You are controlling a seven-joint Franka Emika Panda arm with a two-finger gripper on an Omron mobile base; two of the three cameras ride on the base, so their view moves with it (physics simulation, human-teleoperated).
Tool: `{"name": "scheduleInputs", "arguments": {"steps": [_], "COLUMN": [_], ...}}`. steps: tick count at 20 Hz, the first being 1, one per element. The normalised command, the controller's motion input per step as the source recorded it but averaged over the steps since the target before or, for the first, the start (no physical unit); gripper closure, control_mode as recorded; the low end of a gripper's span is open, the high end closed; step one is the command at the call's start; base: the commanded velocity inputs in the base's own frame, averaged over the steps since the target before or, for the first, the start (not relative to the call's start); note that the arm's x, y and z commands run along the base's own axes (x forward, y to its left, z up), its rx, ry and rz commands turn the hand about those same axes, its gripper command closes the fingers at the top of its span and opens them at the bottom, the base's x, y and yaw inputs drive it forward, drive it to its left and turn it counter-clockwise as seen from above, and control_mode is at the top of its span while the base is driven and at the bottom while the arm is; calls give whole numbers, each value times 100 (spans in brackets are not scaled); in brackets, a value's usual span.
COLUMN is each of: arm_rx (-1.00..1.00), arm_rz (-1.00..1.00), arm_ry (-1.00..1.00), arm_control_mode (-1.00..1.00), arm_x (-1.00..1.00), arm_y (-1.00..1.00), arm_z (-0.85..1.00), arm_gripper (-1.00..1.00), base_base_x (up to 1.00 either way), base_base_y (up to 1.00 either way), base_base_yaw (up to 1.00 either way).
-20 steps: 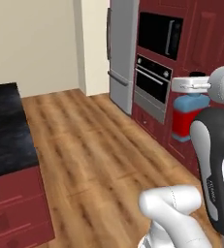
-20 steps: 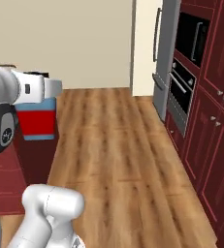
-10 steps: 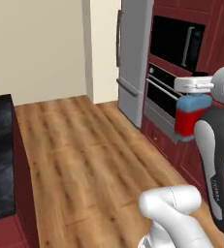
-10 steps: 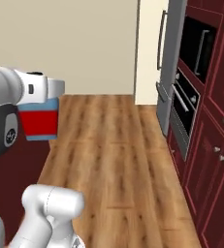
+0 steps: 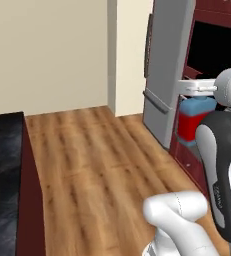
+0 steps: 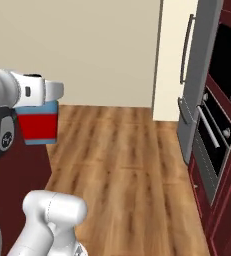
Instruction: Get the candle and the liquor from the cabinet and move them to the dining counter.
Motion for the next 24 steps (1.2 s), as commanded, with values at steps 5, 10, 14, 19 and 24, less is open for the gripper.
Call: {"name": "scheduleInputs", "arguments": {"steps": [5,10,14,19,24], "arm_rx": [0,0,0,0,0], "arm_rz": [0,0,0,0,0], "arm_ry": [0,0,0,0,0], "arm_control_mode": [100,100,100,100,100], "arm_x": [0,0,0,0,0], "arm_y": [0,0,0,0,0], "arm_z": [0,0,0,0,0], "arm_gripper": [100,100,100,100,100], "base_base_x": [100,100,100,100,100], "base_base_y": [-37,-35,-22,-1,-2], "base_base_yaw": [11,12,13,15,15]}}
